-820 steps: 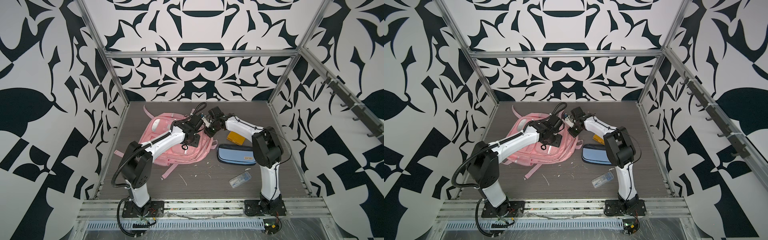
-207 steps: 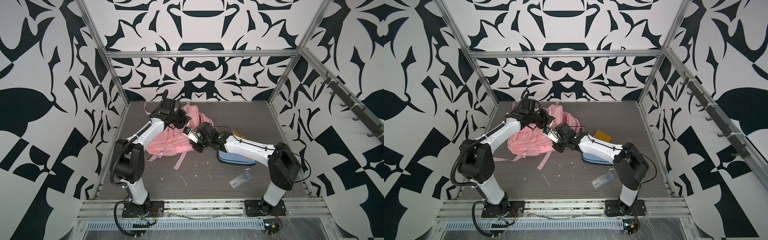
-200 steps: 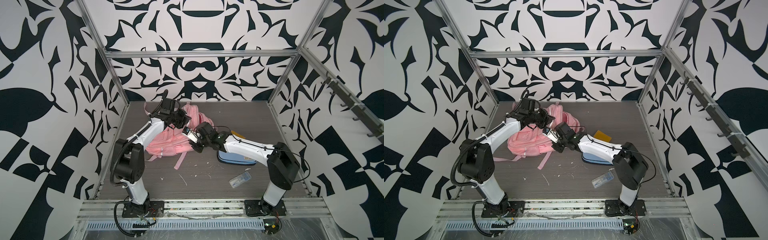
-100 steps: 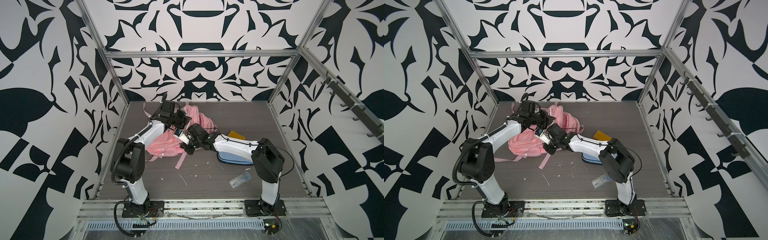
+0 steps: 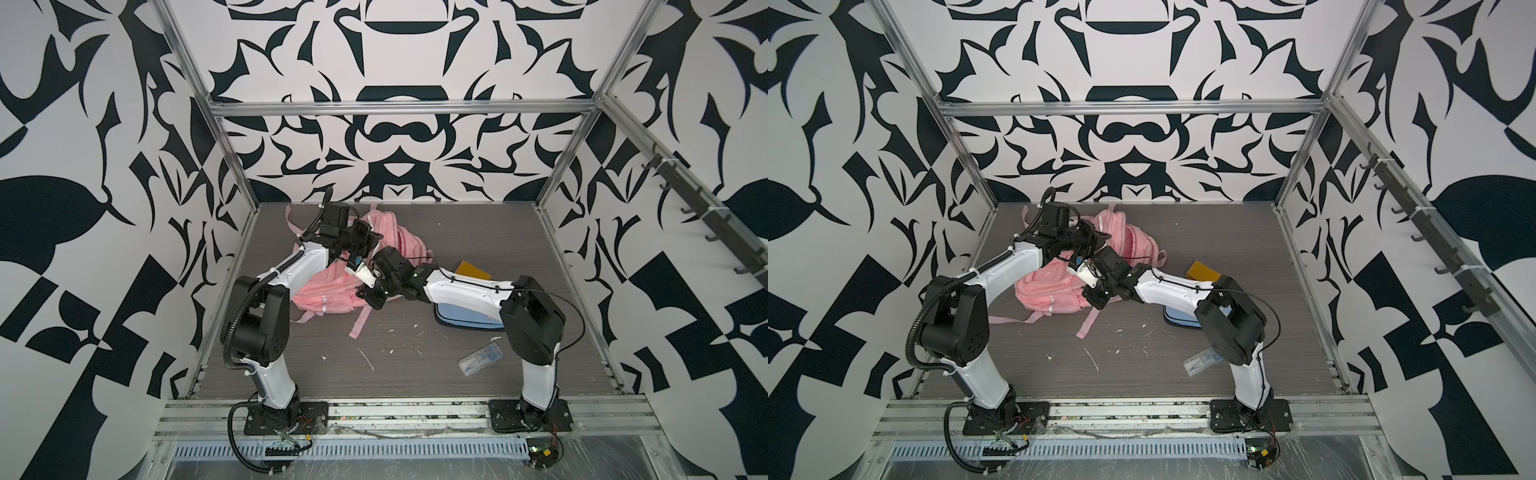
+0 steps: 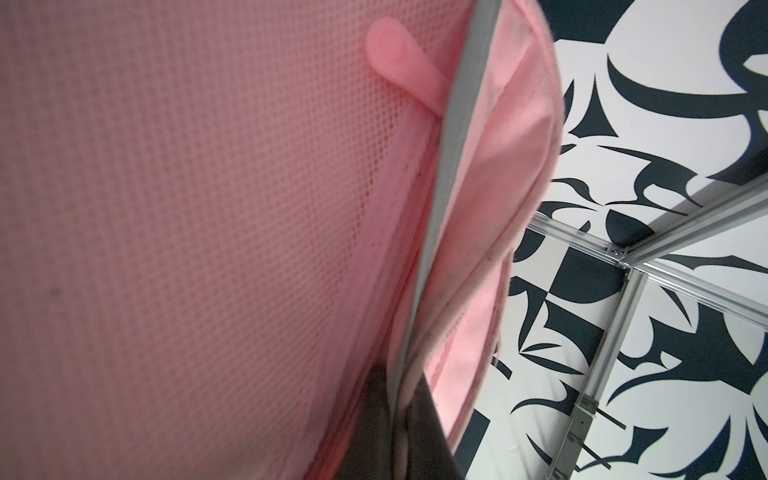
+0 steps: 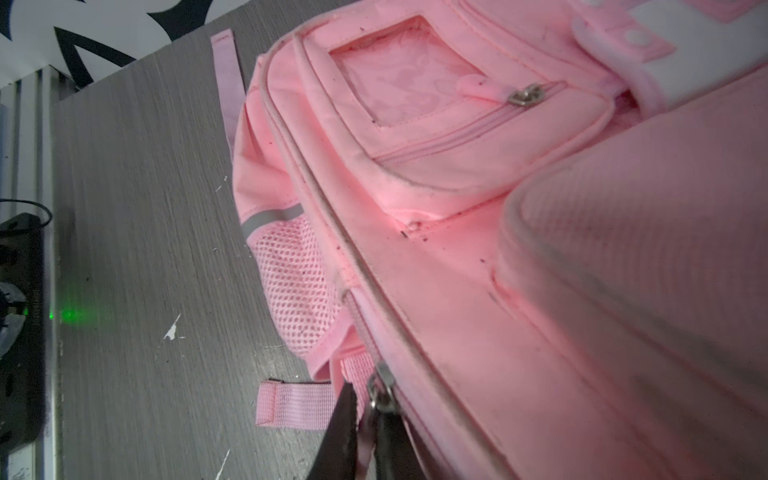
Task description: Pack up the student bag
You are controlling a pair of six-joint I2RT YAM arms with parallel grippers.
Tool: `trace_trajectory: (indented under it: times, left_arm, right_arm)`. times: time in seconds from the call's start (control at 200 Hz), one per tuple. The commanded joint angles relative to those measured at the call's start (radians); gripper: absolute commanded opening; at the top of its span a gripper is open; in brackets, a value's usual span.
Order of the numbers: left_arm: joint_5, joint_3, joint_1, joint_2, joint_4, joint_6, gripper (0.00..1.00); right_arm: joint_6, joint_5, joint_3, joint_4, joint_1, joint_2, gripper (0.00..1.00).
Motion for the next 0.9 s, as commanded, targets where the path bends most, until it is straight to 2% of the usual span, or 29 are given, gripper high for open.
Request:
trace_trajectory:
  times: [0.0, 0.115, 0.265, 0.4, 0.63, 0.79, 0.89]
  left_arm:
    - [-0.038, -0.02, 0.015, -0.045, 0.156, -0.008, 0.0]
    - [-0.031, -0.035, 0.029, -0.061, 0.157, 0.026, 0.0]
    - [-0.02, -0.016, 0.036, -0.076, 0.057, 0.119, 0.0]
    - [-0.031, 0.002, 0.036, -0.091, -0.038, 0.21, 0.0]
    - [-0.006, 0.023, 0.039, -0.069, -0.121, 0.335, 0.0]
    - [0.029, 0.041, 0.04, -0.045, -0.152, 0.4, 0.0]
    - [0.036, 0.055, 0.038, -0.042, -0.185, 0.455, 0.0]
  right_arm:
    - [0.026, -0.109, 0.069, 0.009, 0.042, -0.046, 0.18]
    - [0.077, -0.115, 0.045, 0.019, 0.014, -0.08, 0.27]
    - [0.224, -0.158, -0.045, 0.079, -0.071, -0.17, 0.59]
    - [0.252, -0.097, -0.113, 0.054, -0.133, -0.283, 0.74]
    - [0.261, 0.038, -0.162, -0.136, -0.305, -0.432, 0.81]
    - [0.261, 0.035, -0.175, -0.263, -0.52, -0.476, 0.82]
    - [0.263, 0.048, -0.152, -0.353, -0.618, -0.46, 0.83]
